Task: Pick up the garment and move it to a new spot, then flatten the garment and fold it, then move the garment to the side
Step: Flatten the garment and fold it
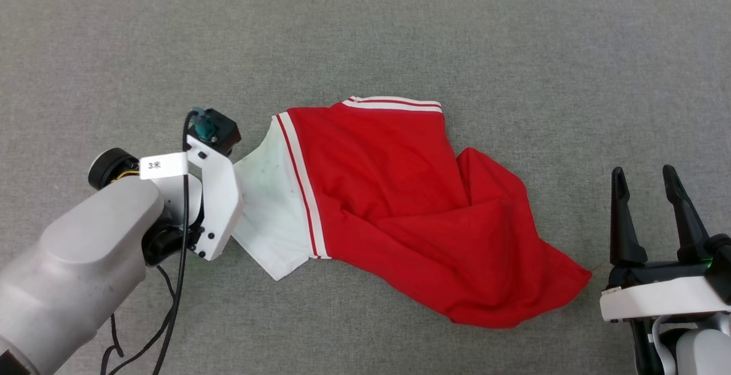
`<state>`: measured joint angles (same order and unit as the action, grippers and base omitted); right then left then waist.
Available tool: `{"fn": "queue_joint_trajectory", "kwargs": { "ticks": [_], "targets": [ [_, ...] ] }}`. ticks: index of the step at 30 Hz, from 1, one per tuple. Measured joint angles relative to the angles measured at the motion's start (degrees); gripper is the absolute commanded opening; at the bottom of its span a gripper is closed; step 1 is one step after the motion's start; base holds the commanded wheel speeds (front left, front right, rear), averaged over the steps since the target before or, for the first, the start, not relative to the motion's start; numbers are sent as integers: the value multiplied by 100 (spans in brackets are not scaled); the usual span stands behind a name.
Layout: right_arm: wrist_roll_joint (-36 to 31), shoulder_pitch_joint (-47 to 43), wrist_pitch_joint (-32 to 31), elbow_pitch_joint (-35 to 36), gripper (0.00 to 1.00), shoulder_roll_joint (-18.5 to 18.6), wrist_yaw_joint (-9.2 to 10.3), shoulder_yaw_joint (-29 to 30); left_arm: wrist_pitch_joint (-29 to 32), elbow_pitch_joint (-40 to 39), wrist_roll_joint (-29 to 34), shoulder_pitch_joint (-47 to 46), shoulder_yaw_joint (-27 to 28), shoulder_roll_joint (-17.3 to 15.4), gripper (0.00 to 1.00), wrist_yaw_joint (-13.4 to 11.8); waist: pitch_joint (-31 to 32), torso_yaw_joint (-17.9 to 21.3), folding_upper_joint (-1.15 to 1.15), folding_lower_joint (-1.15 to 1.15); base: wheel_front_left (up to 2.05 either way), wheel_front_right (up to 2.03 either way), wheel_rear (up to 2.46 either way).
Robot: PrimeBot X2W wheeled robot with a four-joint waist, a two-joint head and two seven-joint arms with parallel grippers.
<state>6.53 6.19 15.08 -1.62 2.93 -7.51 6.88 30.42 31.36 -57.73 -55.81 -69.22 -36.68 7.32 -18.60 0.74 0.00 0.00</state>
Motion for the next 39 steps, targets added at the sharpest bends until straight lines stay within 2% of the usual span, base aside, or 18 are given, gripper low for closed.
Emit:
{"fn": "queue_joint_trajectory", "kwargs": {
  "ticks": [7,13,18,26,30,35,39],
  "targets": [
    [-5,-103,0,-52,100,0,-1,-7,-814,-288,43,-234,-46,81,0,15,288,-98,0,0,0,0,0],
    [-3,-278,0,-73,100,0,0,21,-1533,-711,90,-323,153,-227,0,3,573,-228,0,1,0,0,0],
    [14,-407,0,-97,100,-1,-1,20,-1949,-1310,38,-92,371,-658,0,-280,801,-360,0,1,0,0,0],
    [46,-574,1,-116,100,-1,0,24,-2502,-2258,-517,1098,646,-1675,0,-1063,1083,-570,0,0,0,0,0],
    [44,-627,1,-104,100,0,0,27,-2782,-2431,-880,1730,699,-2013,0,-1392,1113,-671,0,0,0,0,0],
    [-4,-621,0,-94,100,-1,0,13,-3087,-2207,-1492,2421,787,-2063,0,-1514,1063,-718,0,0,0,0,0],
    [-69,-611,0,-77,100,-1,0,7,-3254,-1634,-1883,2855,788,-1900,0,-1373,985,-690,0,0,0,0,0]
  ]
}}
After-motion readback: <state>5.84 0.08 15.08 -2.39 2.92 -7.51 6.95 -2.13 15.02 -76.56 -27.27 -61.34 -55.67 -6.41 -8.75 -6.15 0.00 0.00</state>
